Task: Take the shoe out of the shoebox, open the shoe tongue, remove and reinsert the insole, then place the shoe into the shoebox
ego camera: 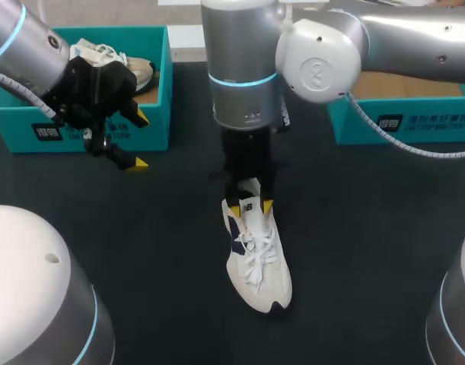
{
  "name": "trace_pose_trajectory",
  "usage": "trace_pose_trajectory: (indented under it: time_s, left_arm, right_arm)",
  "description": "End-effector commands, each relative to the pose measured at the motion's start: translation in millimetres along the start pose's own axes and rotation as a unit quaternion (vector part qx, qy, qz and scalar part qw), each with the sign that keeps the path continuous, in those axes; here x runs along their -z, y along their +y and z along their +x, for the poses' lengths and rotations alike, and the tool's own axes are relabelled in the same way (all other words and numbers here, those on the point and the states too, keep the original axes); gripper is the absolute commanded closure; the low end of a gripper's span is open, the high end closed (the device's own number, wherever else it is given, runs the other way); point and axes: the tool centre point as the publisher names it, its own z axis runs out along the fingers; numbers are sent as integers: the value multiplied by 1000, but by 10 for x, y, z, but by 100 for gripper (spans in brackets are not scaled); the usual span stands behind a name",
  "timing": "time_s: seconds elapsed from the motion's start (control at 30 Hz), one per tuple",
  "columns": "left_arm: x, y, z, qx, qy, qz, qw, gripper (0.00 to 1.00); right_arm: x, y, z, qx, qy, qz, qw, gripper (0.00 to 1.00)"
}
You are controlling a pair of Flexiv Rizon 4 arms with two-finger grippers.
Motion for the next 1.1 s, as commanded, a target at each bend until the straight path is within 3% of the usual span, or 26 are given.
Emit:
trace_pose_trajectory:
  time_s: [0.03, 0.37, 0.63, 0.9, 1.0, 1.03, 1.07, 1.1]
  left_arm:
    - [2, 12, 11, 0, -1, 0, 1000, 0]
    - [2, 12, 11, 0, -1, 0, 1000, 0]
    - [2, 12, 11, 0, -1, 0, 1000, 0]
    - [2, 12, 11, 0, -1, 0, 1000, 0]
    - [2, 12, 11, 0, -1, 0, 1000, 0]
    - [2, 12, 11, 0, -1, 0, 1000, 0]
    - [2, 12, 11, 0, -1, 0, 1000, 0]
    - [2, 12, 11, 0, -1, 0, 1000, 0]
  right_arm:
    - [-45, -13, -18, 3, 11, 0, 1000, 51]
    - [-291, 202, -63, -2, 4, 28, 1000, 52]
    - [-48, 166, -67, -7, 17, 0, 1000, 58]
    - [-57, 169, -16, -3, 27, 2, 1000, 50]
    - [-37, 200, -38, 5, 27, -10, 1000, 37]
    - [-30, 220, -53, 17, 25, -18, 999, 26]
    - [-9, 252, -77, 37, 22, -30, 999, 8]
    - [14, 284, -93, 58, 21, -40, 997, 0]
